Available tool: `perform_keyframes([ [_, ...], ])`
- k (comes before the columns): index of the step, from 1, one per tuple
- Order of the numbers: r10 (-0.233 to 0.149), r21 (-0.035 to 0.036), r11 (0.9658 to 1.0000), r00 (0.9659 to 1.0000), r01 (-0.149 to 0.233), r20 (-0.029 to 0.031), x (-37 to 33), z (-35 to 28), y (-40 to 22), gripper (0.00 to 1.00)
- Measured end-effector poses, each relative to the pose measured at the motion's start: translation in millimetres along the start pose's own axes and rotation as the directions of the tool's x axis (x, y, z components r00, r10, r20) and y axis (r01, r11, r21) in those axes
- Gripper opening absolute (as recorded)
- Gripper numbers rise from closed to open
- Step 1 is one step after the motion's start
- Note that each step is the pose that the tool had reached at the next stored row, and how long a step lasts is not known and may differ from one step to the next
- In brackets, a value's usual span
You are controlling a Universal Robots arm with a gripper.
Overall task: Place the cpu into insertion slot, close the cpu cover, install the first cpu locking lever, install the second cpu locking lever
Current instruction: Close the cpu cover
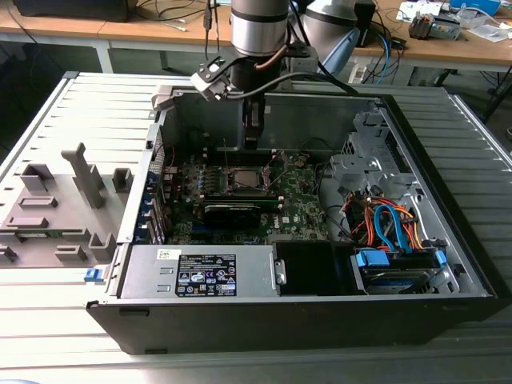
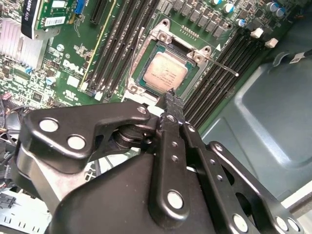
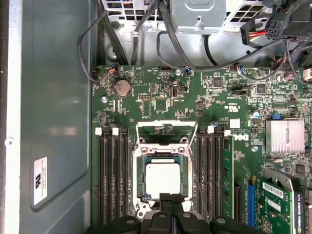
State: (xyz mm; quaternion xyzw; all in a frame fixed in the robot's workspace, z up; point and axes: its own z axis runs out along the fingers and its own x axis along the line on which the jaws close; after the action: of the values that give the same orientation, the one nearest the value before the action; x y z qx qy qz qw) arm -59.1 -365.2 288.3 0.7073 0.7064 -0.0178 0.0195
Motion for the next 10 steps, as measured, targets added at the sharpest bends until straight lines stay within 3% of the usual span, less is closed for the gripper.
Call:
perform_keyframes([
  [4, 0.000, 0.0000, 1.0000, 1.0000, 0.000, 0.0000, -3.0, 0.2, 2.4, 0.11],
  [10, 0.000, 0.0015, 1.0000, 1.0000, 0.000, 0.0000, -6.6, 0.4, 24.0, 0.11],
])
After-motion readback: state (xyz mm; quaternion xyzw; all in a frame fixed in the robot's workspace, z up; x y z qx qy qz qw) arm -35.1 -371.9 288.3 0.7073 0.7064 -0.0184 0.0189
